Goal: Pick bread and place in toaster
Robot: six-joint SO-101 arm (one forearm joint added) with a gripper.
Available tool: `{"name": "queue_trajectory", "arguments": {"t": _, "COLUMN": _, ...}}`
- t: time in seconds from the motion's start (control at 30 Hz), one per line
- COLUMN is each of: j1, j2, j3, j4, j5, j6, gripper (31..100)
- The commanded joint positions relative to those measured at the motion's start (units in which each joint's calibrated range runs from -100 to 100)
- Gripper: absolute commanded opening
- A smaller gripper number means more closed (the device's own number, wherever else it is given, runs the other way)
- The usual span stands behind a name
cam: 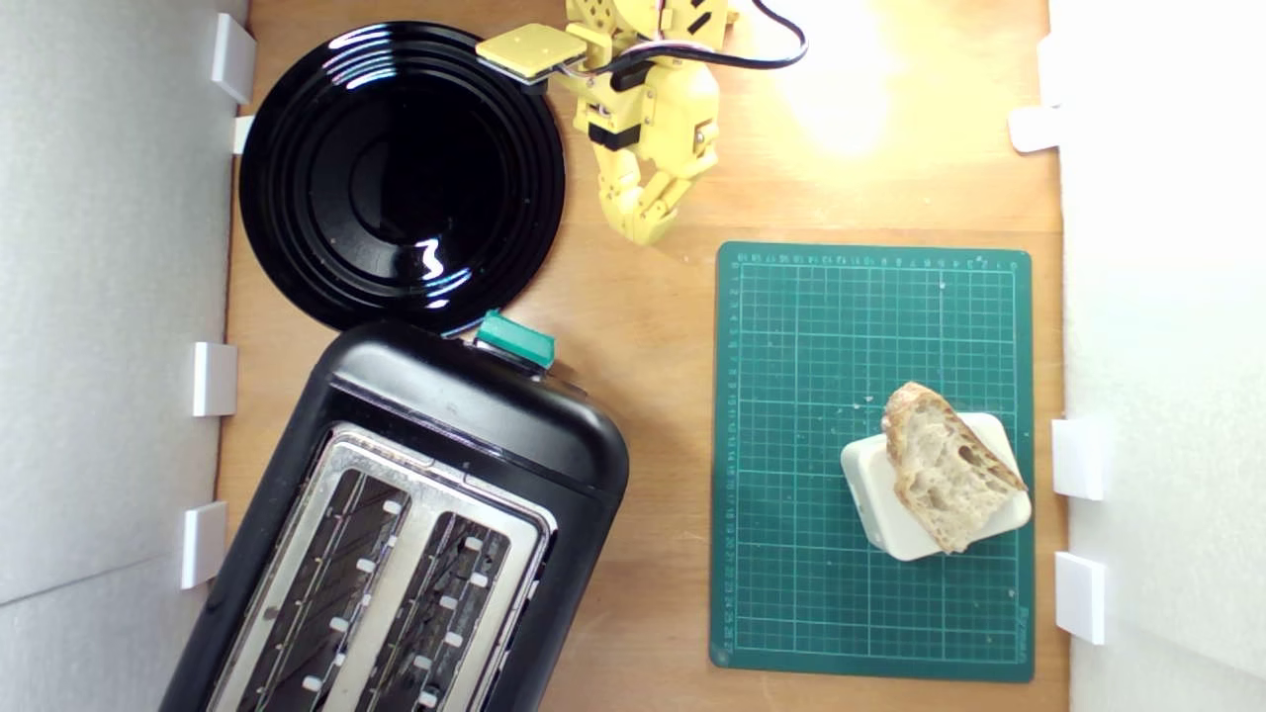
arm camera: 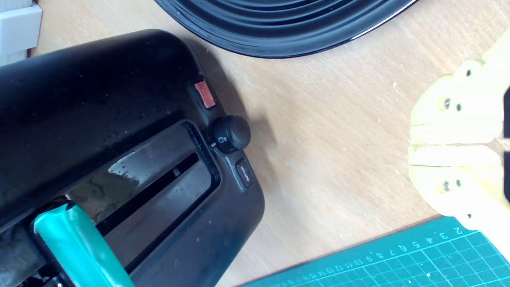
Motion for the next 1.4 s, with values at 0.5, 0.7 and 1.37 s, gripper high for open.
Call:
{"name": "queue_trajectory", "arguments": {"t": 0.5, "j1": -0.3, "j2": -1.1, "j3": 0.2, "j4": 0.2, "j5": 0.1, "j6": -0.2, "gripper": 34.8}}
{"name": "queue_trajectory", "arguments": {"t": 0.7, "j1": 0.3, "j2": -1.0, "j3": -0.1, "j4": 1.2, "j5": 0.2, "j6": 0.2, "gripper": 34.8}}
{"name": "queue_trajectory", "arguments": {"t": 1.37, "j1": 0.2, "j2": 24.5, "j3": -5.1, "j4": -0.3, "j5": -31.3, "j6": -3.9, "gripper": 35.5}}
